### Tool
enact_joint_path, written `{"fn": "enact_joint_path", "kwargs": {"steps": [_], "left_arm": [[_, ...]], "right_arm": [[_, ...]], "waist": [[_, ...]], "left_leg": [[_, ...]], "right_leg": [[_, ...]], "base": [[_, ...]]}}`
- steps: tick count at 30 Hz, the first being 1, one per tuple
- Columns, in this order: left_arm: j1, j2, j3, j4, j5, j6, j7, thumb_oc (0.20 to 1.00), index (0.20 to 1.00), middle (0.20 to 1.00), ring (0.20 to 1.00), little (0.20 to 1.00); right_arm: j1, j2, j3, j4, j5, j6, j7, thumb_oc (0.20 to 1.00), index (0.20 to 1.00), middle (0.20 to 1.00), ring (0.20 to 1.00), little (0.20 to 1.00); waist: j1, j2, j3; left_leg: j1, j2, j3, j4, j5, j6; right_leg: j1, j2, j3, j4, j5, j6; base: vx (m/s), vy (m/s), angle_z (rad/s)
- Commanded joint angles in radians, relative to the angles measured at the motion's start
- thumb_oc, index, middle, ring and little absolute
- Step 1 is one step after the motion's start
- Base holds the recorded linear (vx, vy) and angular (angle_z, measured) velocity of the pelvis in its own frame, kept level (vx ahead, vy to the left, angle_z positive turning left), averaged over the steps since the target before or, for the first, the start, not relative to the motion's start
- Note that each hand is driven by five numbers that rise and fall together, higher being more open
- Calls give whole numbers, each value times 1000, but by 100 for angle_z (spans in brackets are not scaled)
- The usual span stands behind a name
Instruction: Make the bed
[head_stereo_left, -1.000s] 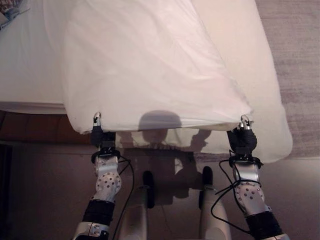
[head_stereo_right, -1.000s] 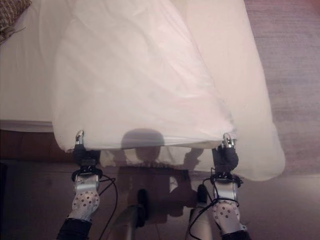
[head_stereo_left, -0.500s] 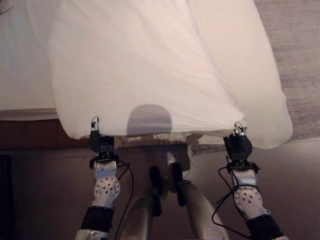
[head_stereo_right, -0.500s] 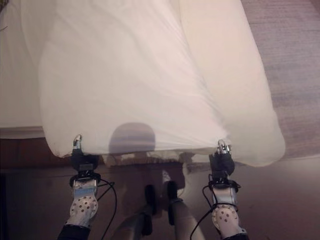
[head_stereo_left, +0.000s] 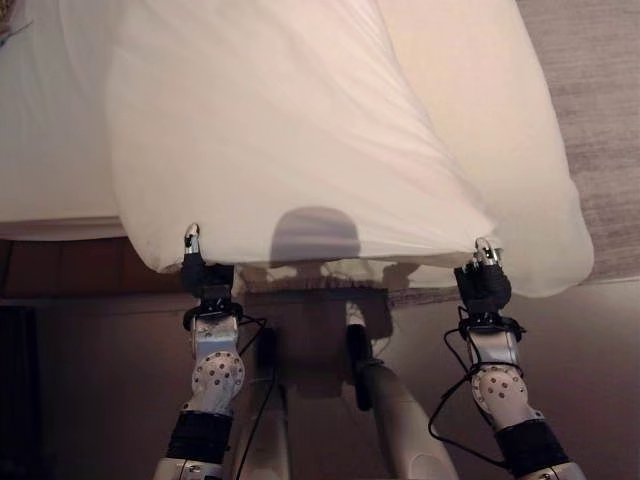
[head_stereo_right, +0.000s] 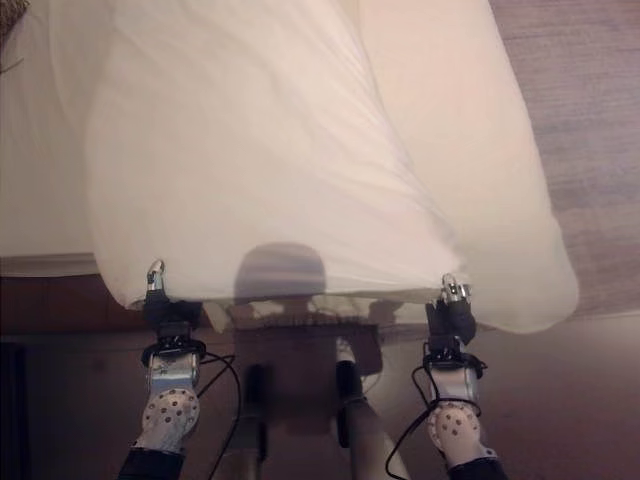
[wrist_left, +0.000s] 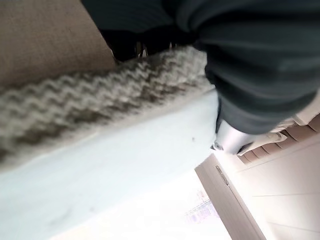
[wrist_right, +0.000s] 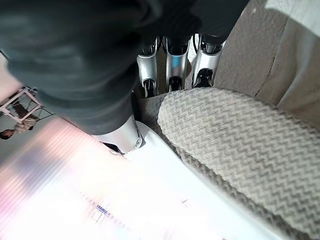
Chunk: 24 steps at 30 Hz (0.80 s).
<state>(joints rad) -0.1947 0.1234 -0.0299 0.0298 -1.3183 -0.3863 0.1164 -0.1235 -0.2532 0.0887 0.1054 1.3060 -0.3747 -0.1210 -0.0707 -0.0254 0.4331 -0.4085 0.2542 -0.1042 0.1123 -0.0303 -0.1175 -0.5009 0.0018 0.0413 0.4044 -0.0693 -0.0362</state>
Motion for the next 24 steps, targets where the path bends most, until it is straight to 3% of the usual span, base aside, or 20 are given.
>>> {"fn": "enact_joint_path", "kwargs": {"steps": [1,2,3,5,6,7,8,9,10,12,13,15,16,17,18,19,21,24], "left_arm": [[46,72,46,-100,39,-81,-36,200,200,200,200,200],[46,72,46,-100,39,-81,-36,200,200,200,200,200],[30,98,9,-75,32,-57,-48,200,200,200,200,200],[30,99,9,-75,32,-57,-48,200,200,200,200,200],[51,103,-1,-53,28,-41,-63,200,200,200,200,200],[64,109,4,-63,35,-40,-68,200,200,200,200,200],[64,109,4,-63,35,-40,-68,200,200,200,200,200],[68,107,9,-59,54,-34,-68,200,200,200,200,200],[67,107,9,-59,54,-34,-68,200,200,200,200,200],[48,99,1,-41,56,-19,-62,200,200,200,200,200],[59,90,-4,-50,72,-3,-62,200,200,200,200,200],[60,89,-4,-51,73,-3,-62,200,200,200,200,200],[69,89,-10,-62,86,-6,-46,200,200,200,200,200],[69,89,-10,-62,86,-6,-46,200,200,200,200,200],[66,88,-19,-58,97,-5,-36,200,200,200,200,200],[69,85,-26,-57,95,-3,-37,200,200,200,200,200],[75,73,-33,-56,89,-5,-39,200,200,200,200,200],[95,47,-40,-64,74,-15,-46,200,200,200,200,200]], "right_arm": [[31,-27,-42,-43,-22,-77,-4,200,200,200,200,200],[31,-27,-42,-43,-22,-77,-4,200,200,200,200,200],[46,-3,-55,-37,-4,-78,-1,200,200,200,200,200],[45,-2,-55,-37,-4,-78,-1,200,200,200,200,200],[45,15,-50,-18,8,-64,4,200,200,200,200,200],[42,25,-40,-25,2,-54,4,200,200,200,200,200],[43,25,-40,-25,2,-54,4,200,200,200,200,200],[33,39,-18,-17,15,-52,15,200,200,200,200,200],[32,39,-18,-16,15,-52,15,200,200,200,200,200],[43,39,-21,-6,30,-62,19,200,200,200,200,200],[63,40,-23,0,42,-68,28,200,200,200,200,200],[64,40,-23,0,42,-68,29,200,200,200,200,200],[81,49,-21,5,58,-78,37,200,200,200,200,200],[81,49,-21,5,58,-78,37,200,200,200,200,200],[92,49,-25,18,65,-84,37,200,200,200,200,200],[100,45,-30,15,65,-83,39,200,200,200,200,200],[120,36,-35,6,57,-83,32,200,200,200,200,200],[120,11,-43,11,30,-77,15,200,200,200,200,200]], "waist": [[2,28,-73],[2,28,-73],[-11,6,-72],[-12,7,-77],[-10,3,-86],[2,-2,-91],[2,-2,-92],[4,4,-88],[3,3,-90],[-23,3,-90],[-33,-2,-93],[-34,-3,-90],[-42,-10,-91],[-42,-10,-91],[-54,-3,-95],[-61,2,-96],[-76,15,-98],[-73,27,-96]], "left_leg": [[0,-63,46,-49,176,9],[0,-63,45,-49,176,9],[-62,-160,87,175,43,27],[-72,-161,85,179,44,28],[-73,-210,117,225,-13,70],[-65,-204,145,222,-23,80],[-65,-204,145,222,-23,80],[-23,-232,186,171,-21,93],[-26,-234,187,169,-19,94],[5,-278,198,119,-1,98],[29,-312,203,65,16,98],[37,-313,203,58,18,98],[61,-347,197,10,32,100],[61,-347,197,10,32,100],[80,-372,185,-14,34,106],[86,-383,179,-17,33,111],[92,-396,168,-5,20,116],[45,-398,198,141,-15,91]], "right_leg": [[41,-81,55,-97,47,175],[41,-81,55,-97,47,175],[122,-210,80,-225,164,231],[116,-211,79,-227,167,232],[135,-283,56,-302,299,222],[129,-304,-12,-332,321,218],[128,-304,-12,-332,321,218],[126,-244,-72,-299,226,199],[122,-246,-71,-298,227,199],[80,-90,2,-251,126,167],[68,-11,-2,-238,106,144],[72,-12,-3,-236,103,144],[71,55,0,-246,106,136],[71,55,0,-246,106,136],[55,105,38,-245,114,131],[48,121,53,-243,119,128],[52,116,78,-248,124,124],[86,86,61,-249,122,117]], "base": [[30,411,3],[145,758,-6],[122,572,-21],[118,528,83],[166,651,111],[166,651,29],[138,718,-60],[86,546,-99],[111,679,-125],[70,328,-39],[70,260,13],[51,101,17],[56,70,30],[115,91,36],[90,19,10],[118,22,21],[113,-42,32],[58,-101,15]]}}
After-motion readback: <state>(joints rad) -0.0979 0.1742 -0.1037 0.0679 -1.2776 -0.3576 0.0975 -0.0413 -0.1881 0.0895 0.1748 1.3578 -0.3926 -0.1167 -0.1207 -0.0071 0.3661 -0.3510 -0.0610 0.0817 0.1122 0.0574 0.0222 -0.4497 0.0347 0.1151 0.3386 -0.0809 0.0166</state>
